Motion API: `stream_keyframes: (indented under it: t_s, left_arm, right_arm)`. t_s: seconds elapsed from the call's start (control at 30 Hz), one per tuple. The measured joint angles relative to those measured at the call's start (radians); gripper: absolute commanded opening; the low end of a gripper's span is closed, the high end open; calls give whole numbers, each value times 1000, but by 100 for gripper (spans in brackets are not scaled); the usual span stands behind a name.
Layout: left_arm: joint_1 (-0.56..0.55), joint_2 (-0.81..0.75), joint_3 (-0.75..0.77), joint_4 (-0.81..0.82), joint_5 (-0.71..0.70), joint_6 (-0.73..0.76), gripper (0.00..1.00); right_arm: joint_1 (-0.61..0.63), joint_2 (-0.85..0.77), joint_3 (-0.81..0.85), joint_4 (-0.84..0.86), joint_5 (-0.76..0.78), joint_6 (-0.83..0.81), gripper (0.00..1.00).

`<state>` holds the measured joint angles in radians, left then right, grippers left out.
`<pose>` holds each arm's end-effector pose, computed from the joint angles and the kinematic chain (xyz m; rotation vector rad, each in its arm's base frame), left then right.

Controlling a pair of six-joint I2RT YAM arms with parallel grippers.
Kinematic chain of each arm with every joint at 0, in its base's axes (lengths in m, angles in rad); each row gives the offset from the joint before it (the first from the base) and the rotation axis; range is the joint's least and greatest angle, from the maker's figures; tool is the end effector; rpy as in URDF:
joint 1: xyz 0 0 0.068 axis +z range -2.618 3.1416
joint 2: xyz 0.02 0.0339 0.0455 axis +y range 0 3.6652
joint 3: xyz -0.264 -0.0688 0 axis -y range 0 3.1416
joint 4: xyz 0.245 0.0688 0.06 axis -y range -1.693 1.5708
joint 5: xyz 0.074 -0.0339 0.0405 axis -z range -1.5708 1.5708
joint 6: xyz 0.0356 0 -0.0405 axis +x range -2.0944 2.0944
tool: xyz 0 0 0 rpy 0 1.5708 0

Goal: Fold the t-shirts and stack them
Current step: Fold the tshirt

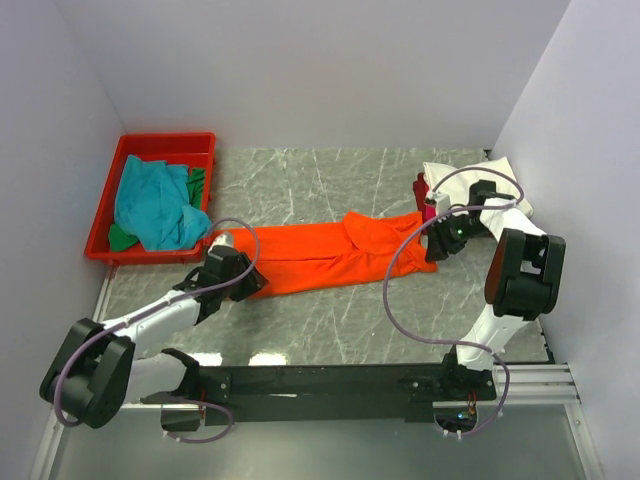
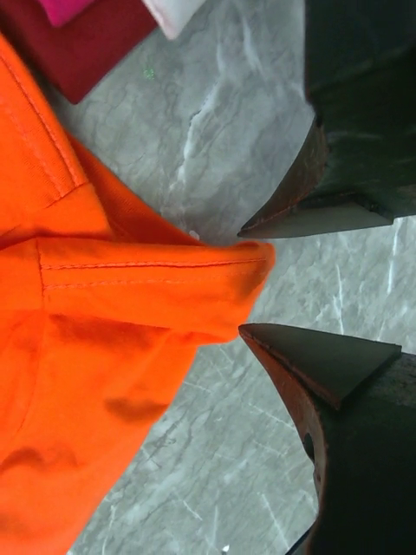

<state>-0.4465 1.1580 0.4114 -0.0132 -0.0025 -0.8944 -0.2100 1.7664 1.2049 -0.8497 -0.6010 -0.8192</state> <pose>0.1932 -0.0924 0.1575 -0.5403 2.3665 -0.6451 0.3241 -0.0485 0.1908 -0.8559 2.5039 0.6094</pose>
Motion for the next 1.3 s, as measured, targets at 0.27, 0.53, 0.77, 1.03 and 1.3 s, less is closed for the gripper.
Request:
stream_keyframes:
  t_s: [0.27,0.53,0.77,1.03,1.3]
  left_arm:
    - [0,116,23,68,-19,-2,43]
    - [0,159,18,135,-33,-36,34]
    - [0,45,-50,92,-48,-60,35]
    - [0,-109,-71,-78,-49,-60,46]
    - [0,-239,-69,-198,-71,-52,52]
  right_arm:
    - [-2,15,-1,-8,-21,-12,9]
    - [-93,6,-66,-11,-3,-58,0]
    - [-207,-67,-117,-45,14,-126,0]
    - [-232,-83,-117,-83,-29,-186,46]
    - [-207,-58,-96,-129,-115,-201,49]
